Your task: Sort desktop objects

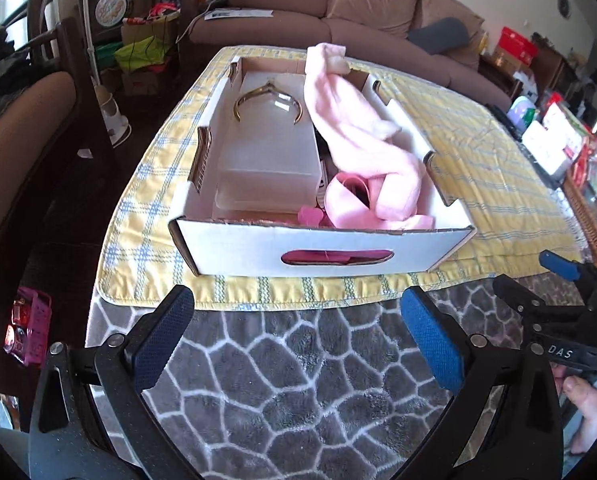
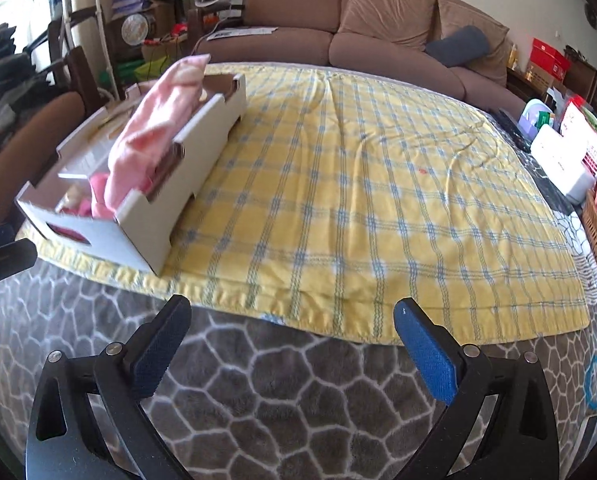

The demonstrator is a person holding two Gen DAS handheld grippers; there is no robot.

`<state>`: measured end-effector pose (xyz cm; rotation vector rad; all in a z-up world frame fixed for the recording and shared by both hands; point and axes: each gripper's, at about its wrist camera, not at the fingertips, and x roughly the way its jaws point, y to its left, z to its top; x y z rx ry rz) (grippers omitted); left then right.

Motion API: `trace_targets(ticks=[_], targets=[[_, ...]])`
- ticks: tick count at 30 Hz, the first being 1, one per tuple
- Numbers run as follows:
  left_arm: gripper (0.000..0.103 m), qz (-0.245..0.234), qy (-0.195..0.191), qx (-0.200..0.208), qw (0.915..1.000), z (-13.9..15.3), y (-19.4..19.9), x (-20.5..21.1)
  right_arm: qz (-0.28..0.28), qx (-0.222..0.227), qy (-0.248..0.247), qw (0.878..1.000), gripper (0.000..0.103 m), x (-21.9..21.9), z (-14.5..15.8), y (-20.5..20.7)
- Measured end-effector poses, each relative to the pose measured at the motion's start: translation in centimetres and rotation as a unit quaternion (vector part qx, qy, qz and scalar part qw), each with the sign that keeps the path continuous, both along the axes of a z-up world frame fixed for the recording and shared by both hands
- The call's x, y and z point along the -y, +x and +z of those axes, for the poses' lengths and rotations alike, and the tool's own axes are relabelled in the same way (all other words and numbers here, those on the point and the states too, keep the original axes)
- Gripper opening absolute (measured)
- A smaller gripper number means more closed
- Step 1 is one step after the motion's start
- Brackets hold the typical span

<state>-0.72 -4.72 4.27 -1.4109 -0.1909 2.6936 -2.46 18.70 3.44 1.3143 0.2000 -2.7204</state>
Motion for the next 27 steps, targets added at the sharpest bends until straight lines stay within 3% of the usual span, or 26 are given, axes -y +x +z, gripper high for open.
trace_targets(ticks=[8, 14, 17, 27], targets=[[0.103, 0.005, -0.016, 0.028, 0.9995, -3.5, 0.1, -2.5, -0.04, 0.012, 0.01, 0.999, 0.103, -1.2, -2.4, 0.2], [0.103, 0.013, -0.038, 0.015, 0.9991, -4.1, 0.0, -3.3, -0.056, 0.015, -0.005, 0.998, 0.103, -1.6, -3.7, 0.5], [0.103, 0.011, -0.079, 0.003, 0.9968, -4.6, 0.0, -4.2, -0.061, 0.018, -0.023, 0.998, 0.103, -2.0, -3.9, 0.4], [0.103, 0.014, -0.074, 0.004, 0.9972, -4.6, -0.2, -4.1, -0.061, 0.02, -0.027, 0.998, 0.103, -2.0, -3.9, 0.4]])
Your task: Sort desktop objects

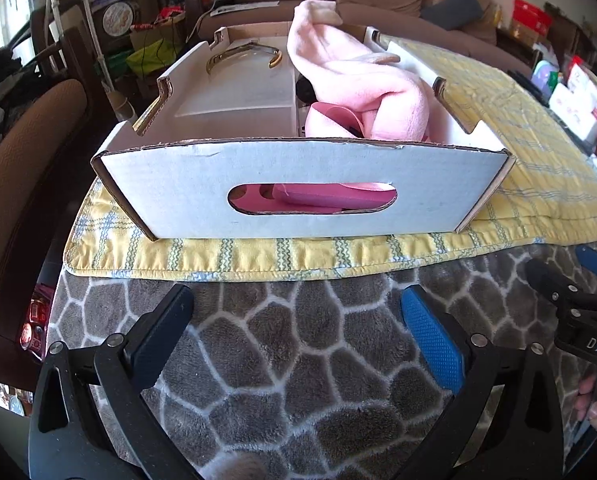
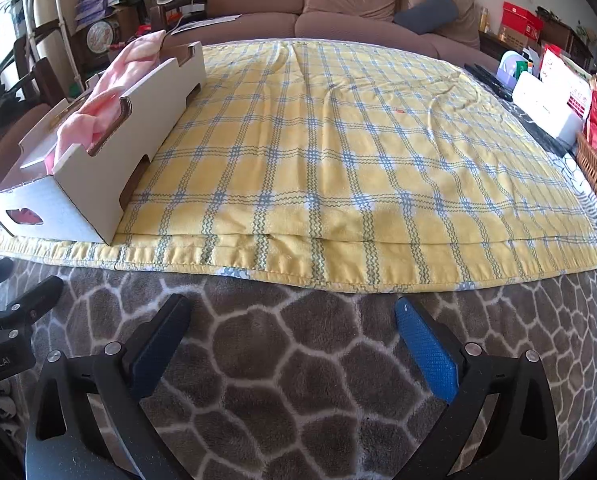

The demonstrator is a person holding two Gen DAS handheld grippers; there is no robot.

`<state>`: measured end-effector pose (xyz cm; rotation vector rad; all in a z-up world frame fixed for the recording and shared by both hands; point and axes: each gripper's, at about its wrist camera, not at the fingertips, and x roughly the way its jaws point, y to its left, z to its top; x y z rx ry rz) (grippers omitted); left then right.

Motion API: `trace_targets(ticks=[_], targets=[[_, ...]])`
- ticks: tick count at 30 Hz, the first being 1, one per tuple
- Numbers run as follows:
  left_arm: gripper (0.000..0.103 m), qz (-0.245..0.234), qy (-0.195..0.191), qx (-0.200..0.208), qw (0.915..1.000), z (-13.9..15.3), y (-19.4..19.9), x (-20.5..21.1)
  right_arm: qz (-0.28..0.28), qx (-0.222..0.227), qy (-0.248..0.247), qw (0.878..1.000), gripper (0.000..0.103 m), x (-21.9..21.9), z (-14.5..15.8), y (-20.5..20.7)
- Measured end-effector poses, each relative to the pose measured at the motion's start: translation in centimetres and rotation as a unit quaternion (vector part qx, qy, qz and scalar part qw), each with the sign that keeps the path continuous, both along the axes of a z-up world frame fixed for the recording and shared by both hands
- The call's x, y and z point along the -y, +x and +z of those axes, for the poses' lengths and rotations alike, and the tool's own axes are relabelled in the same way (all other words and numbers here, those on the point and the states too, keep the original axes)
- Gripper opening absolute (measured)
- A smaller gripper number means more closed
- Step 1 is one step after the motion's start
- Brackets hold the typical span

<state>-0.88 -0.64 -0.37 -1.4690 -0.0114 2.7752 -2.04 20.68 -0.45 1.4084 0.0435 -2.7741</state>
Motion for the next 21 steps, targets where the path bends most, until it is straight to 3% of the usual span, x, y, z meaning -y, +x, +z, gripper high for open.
trace_targets(ticks=[21], targets=[[0.103, 0.0, 0.0, 0.0, 1.0, 0.06, 0.06, 0.05, 0.0, 0.0, 0.0, 1.0, 0.103, 0.0, 0.01, 0.03]])
